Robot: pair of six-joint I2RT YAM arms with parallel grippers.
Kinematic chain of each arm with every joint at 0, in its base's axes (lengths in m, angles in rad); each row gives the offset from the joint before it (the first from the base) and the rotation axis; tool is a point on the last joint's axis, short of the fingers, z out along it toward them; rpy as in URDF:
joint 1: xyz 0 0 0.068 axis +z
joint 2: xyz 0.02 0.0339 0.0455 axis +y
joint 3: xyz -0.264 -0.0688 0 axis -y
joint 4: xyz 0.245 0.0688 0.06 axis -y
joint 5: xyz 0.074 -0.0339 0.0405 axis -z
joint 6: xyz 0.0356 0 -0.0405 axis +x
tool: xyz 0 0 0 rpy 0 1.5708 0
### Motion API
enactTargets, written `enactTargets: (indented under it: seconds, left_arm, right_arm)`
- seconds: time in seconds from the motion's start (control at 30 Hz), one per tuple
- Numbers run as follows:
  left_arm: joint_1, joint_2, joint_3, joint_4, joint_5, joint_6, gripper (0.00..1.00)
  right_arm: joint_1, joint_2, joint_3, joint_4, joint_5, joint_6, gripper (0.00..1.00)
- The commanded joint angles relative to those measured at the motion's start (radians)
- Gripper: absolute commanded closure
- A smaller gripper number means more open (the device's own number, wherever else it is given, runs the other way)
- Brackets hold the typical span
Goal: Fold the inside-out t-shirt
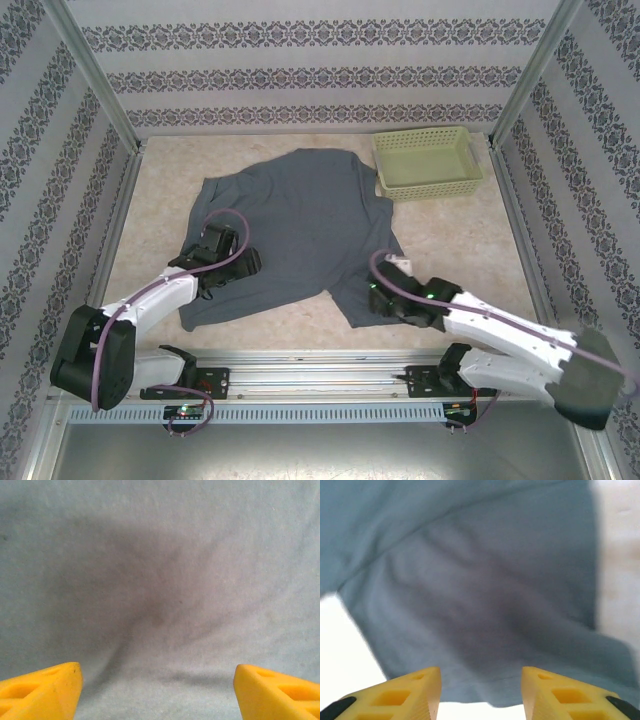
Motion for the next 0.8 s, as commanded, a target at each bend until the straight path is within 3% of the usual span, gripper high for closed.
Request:
enactTargets:
  seconds: [0.0,0.13,0.27,0.4,0.57,0.77]
  left_arm:
    - [0.038,-0.009,0.019,-0.056,-0.031,0.009,0.21]
    - [0.056,-0.002,0.018,-0.049,-0.024,0.01,0.21]
    - [0.07,0.008,0.008,-0.045,-0.015,0.006,0.21]
    - [0.085,0.006,-0.007,-0.041,-0.008,0.001,0.21]
    - [0.096,0.005,-0.017,-0.035,0.003,0.0,0.21]
    - [0.097,-0.011,-0.024,-0.039,0.007,0.002,0.21]
  right_arm:
    - [0.11,0.102,0.038,0.092,-0.014,-0.011,0.53]
    - [0.192,0.222,0.07,0.148,-0.007,-0.021,0.52]
    - [0.202,0.314,0.092,0.162,-0.009,-0.016,0.52]
    - [0.204,0.365,0.099,0.167,-0.023,-0.013,0.59]
    - [0.223,0.404,0.126,0.14,-0.028,-0.013,0.75]
    - [0.31,0.47,0.245,-0.015,0.095,0.0,0.98]
